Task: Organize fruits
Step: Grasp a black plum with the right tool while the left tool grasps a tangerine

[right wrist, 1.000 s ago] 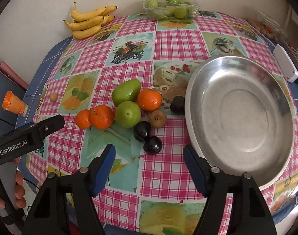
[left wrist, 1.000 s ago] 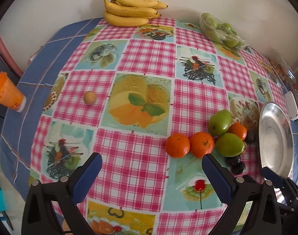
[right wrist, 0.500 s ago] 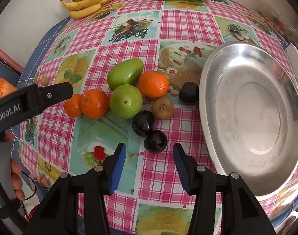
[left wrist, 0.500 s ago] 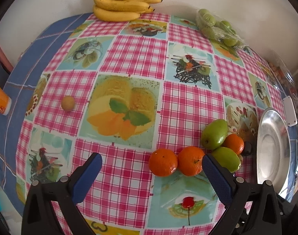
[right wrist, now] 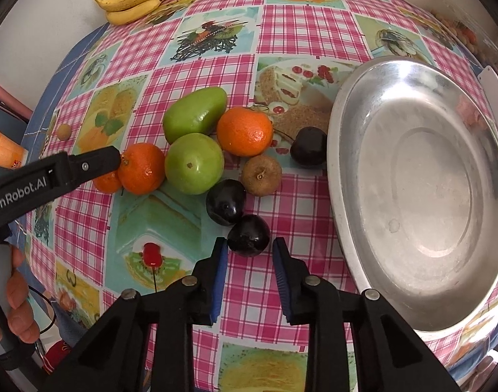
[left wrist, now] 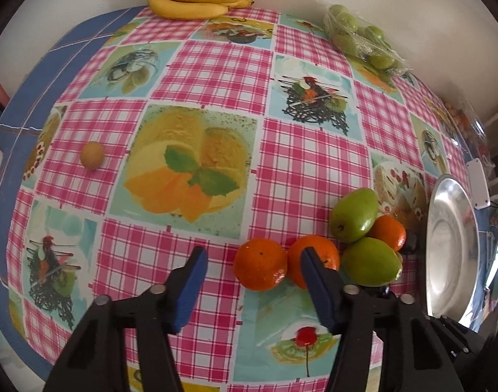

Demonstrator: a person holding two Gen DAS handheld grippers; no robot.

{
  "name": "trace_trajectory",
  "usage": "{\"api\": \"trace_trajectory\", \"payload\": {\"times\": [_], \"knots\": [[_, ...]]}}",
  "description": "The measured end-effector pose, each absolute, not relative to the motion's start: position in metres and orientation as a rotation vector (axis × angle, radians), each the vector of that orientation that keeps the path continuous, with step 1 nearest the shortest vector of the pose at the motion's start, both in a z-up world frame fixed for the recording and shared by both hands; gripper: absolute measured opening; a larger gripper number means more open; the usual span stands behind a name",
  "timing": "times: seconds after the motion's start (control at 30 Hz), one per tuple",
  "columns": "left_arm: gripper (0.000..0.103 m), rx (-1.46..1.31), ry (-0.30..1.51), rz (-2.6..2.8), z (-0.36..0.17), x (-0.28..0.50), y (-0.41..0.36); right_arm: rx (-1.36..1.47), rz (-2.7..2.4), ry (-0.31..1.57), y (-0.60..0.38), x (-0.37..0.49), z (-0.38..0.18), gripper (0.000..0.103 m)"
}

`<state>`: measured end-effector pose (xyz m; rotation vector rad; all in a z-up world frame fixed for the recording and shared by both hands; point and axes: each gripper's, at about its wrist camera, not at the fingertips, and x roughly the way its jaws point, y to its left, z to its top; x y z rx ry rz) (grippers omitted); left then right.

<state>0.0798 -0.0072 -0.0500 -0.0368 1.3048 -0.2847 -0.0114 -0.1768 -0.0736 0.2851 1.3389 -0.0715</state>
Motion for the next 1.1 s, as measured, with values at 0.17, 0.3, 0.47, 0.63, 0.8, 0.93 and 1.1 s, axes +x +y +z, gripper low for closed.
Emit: {"api": "trace_trajectory", "payload": {"times": [0.17, 0.3, 0.47, 0.63, 0.8, 0.93, 1.1], "knots": [[0.048, -0.103, 1.324, -0.311, -0.051, 0.08, -0.003, 0.279, -0.072, 1.339, -0.176, -0.011, -0.074, 0.026], [0.047, -0.153, 1.337, -0.309, -0.053, 0.08, 0.004, 0.275, -0.076, 1.341, -0.175, -0.011, -0.073, 0.025], [0.047, -0.201, 1.329, -0.289, -0.05, 0.08, 0.013, 0.27, -0.07, 1.341, -0.175, -0.013, -0.071, 0.025], [0.046, -0.214, 1.353, -0.297, -0.056, 0.08, 0.012, 0.269, -0.069, 1.335, -0.173, -0.014, -0.069, 0.025], [0.037, -0.225, 1.361, -0.303, -0.057, 0.079, 0.012, 0.272, -0.068, 1.335, -0.177, -0.014, -0.069, 0.025], [0.036, -0.217, 1.352, -0.296, -0.055, 0.079, 0.011, 0.273, -0.066, 1.329, -0.177, -0.016, -0.068, 0.025], [0.036, -0.208, 1.304, -0.283, -0.043, 0.078, 0.016, 0.273, -0.061, 1.314, -0.176, -0.017, -0.062, 0.025]]}}
